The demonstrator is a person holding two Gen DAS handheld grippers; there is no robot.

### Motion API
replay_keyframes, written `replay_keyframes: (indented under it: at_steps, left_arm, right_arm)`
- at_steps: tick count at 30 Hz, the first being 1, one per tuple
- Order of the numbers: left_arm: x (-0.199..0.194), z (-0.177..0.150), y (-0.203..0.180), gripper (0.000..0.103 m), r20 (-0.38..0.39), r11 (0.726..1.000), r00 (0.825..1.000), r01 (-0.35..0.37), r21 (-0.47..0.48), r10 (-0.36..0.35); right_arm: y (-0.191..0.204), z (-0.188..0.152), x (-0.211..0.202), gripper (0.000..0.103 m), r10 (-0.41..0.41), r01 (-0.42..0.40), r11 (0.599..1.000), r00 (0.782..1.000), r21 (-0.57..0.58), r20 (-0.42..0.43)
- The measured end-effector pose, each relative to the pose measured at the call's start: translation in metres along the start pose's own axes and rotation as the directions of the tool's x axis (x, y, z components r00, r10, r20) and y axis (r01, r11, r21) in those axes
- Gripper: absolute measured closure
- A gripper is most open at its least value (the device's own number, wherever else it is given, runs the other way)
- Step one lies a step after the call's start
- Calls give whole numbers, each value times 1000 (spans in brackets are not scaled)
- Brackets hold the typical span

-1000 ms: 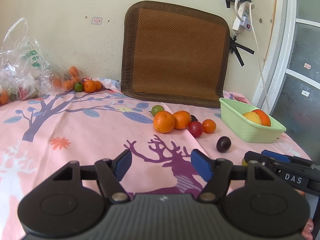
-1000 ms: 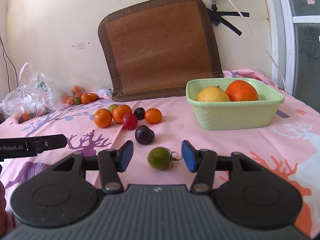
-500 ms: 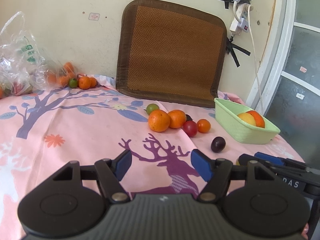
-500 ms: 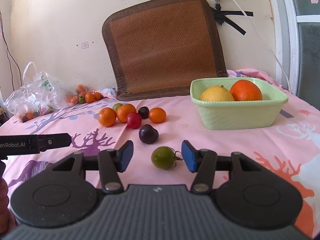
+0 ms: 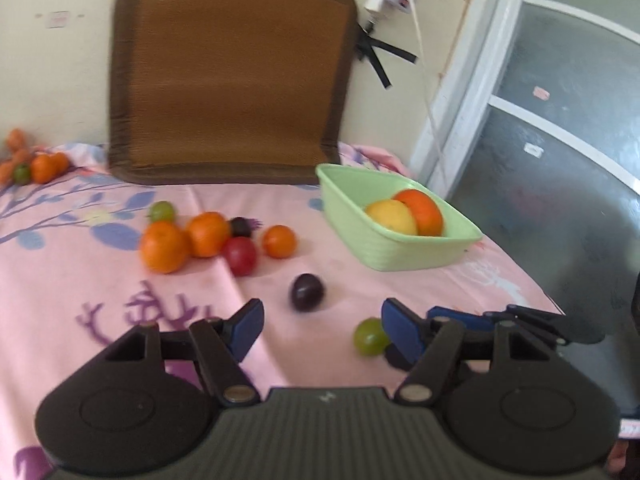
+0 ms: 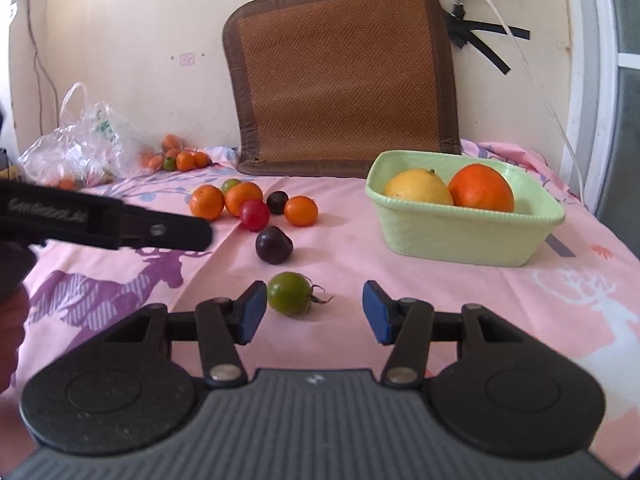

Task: Organize fruits
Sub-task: 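Grasp the dark purple plum with the left tool while the right tool grasps the green tomato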

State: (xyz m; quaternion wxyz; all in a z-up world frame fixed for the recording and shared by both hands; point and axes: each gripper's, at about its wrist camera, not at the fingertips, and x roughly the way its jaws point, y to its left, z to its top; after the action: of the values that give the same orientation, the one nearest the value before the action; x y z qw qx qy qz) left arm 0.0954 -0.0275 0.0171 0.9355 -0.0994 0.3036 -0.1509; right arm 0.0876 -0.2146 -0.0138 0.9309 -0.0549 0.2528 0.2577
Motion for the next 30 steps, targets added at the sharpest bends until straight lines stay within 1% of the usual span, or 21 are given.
replay_keyframes:
  at_steps: [3, 5, 8, 10, 12, 13, 14, 15, 16, 17, 19, 21, 23, 25, 27, 30]
  left_arm:
    - [9, 10, 0, 36, 18, 999, 999, -32, 13, 32]
    - [17, 19, 5, 39, 9, 998, 998, -56, -1, 56]
    - [36, 29, 10, 46, -46, 998, 997, -67, 11, 68]
    - [47, 29, 9, 46, -92, 998, 994, -57, 32, 60]
    - [55, 27, 6, 46, -111, 996, 991, -64, 57, 70]
    - [59, 26, 5, 49, -116, 996, 990, -71, 61, 78]
    - [63, 26, 5, 62, -127, 996, 989, -70, 60, 77]
    - [67, 26, 6, 70, -142, 996, 987, -66, 54, 73]
    - [69, 25, 6, 72, -139, 996, 987, -71, 53, 77]
    - [69, 24, 5, 76, -134, 996, 988, -70, 60, 78]
    - [69, 23, 2, 76, -145, 996, 986, -70, 64, 78]
    - [64, 27, -1, 76, -134, 998, 989, -49, 50, 56]
    - [59, 38, -6, 76, -101, 998, 994, -28, 51, 33]
    - [58, 54, -10, 76, -75, 999, 997, 9, 43, -6]
    - [64, 74, -15, 76, -65, 999, 997, 46, 25, -44]
    - [87, 103, -22, 76, -68, 994, 992, 105, -18, -106]
  right_arm:
    - [-5, 0, 0, 47, 28, -29, 1000, 1000, -12, -9]
    - [-6, 0, 2, 47, 42, -43, 999, 999, -12, -10]
    - [-5, 1, 9, 47, 60, -61, 998, 998, -18, -19]
    - [-2, 3, 13, 47, 77, -77, 996, 997, -35, -28]
    - [2, 4, 16, 48, 82, -84, 995, 996, -61, -34]
    - [3, 4, 18, 51, 79, -81, 994, 996, -73, -39]
    - [4, 5, 21, 55, 73, -76, 994, 996, -80, -48]
    - [4, 5, 25, 58, 64, -69, 994, 996, -85, -62]
    - [4, 5, 28, 62, 65, -71, 994, 995, -83, -74]
    - [3, 5, 28, 65, 69, -75, 994, 995, -78, -71]
    - [3, 5, 28, 72, 80, -86, 993, 994, -84, -71]
    - [1, 4, 24, 72, 74, -77, 994, 996, -75, -48]
    - [-7, 7, 15, 72, 62, -62, 997, 998, -49, 5]
    - [-16, 14, 6, 72, 20, -18, 999, 997, -29, 73]
    - [-28, 25, 3, 72, -32, 35, 999, 991, -18, 128]
    - [-47, 39, 6, 72, -106, 106, 994, 979, 8, 176]
